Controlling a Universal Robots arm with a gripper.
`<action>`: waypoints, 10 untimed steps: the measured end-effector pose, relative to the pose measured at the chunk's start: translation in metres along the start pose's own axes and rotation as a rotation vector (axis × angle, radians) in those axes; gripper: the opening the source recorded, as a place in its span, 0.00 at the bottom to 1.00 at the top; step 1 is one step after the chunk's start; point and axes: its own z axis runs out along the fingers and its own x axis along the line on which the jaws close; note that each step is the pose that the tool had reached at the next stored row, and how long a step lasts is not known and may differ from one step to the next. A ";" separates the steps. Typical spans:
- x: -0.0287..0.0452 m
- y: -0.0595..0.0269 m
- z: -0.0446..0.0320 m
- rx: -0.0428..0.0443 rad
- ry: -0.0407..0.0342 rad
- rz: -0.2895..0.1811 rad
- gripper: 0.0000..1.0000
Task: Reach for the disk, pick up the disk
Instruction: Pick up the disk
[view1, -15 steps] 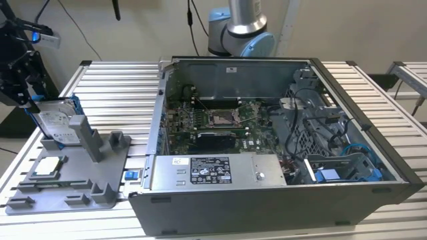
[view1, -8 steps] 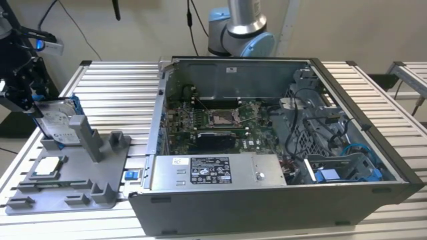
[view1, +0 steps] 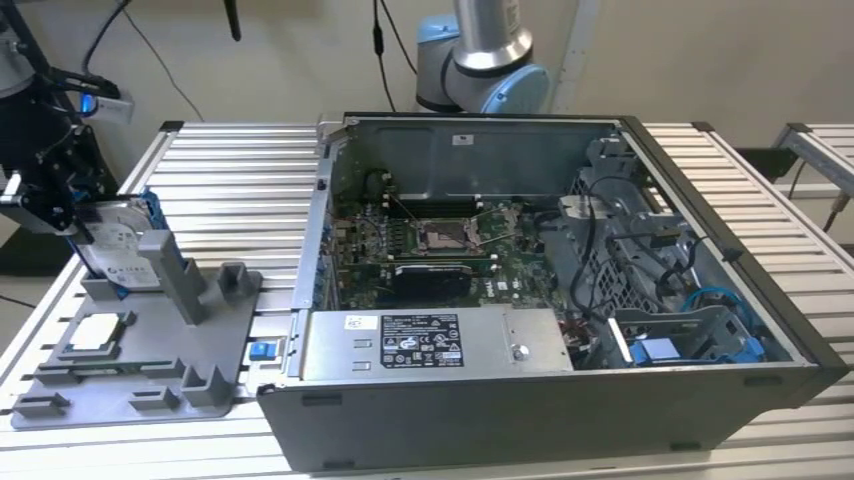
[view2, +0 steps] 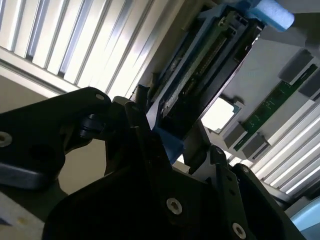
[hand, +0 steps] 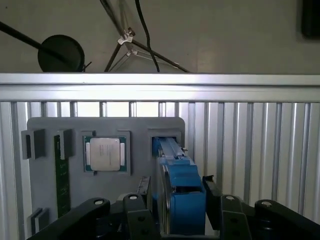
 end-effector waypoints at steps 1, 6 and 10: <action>-0.0001 0.0000 0.0017 -0.0001 -0.0012 0.000 1.00; 0.0001 0.0002 0.0093 -0.0002 -0.0127 0.000 1.00; 0.0001 0.0001 0.0093 -0.0004 -0.0126 0.000 1.00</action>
